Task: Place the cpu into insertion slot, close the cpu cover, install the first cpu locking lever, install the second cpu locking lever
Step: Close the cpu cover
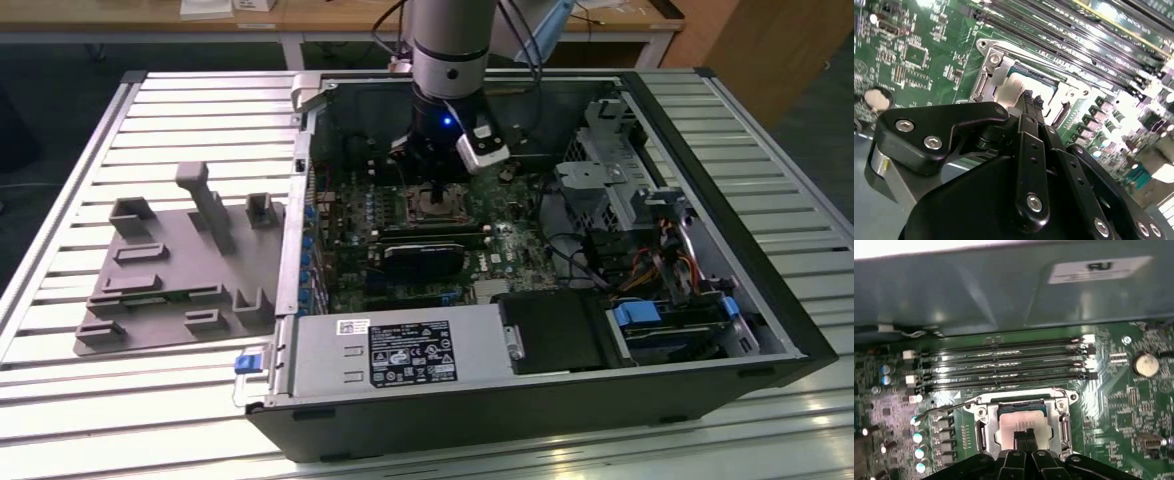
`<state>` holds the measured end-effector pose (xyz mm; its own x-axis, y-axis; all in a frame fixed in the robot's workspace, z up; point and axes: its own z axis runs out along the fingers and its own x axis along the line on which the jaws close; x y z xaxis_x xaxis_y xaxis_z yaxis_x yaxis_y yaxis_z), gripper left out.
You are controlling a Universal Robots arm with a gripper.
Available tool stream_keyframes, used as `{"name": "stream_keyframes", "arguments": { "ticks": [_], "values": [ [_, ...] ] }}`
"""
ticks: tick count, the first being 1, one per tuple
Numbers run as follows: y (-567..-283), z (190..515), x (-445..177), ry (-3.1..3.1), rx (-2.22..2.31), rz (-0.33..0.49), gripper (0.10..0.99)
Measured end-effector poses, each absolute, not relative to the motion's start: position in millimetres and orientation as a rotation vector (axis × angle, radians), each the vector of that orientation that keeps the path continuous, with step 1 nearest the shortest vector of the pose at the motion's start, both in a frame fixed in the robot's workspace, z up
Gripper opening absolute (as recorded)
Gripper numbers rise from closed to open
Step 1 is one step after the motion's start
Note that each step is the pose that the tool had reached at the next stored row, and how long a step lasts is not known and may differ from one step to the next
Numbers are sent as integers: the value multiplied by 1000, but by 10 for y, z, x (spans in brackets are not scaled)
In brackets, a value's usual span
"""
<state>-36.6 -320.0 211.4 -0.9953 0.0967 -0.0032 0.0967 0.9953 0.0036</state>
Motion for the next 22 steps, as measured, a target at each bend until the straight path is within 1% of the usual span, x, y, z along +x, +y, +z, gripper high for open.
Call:
{"name": "stream_keyframes", "arguments": {
  "ticks": [6, 12, 22],
  "values": [
    [-3200, 2113, -366, 3137, 16, 7, 102],
    [-3200, 2136, -370, 3135, -1, 7, 102],
    [-3200, 2300, -370, 3134, -1, 6, 102]
  ]
}}
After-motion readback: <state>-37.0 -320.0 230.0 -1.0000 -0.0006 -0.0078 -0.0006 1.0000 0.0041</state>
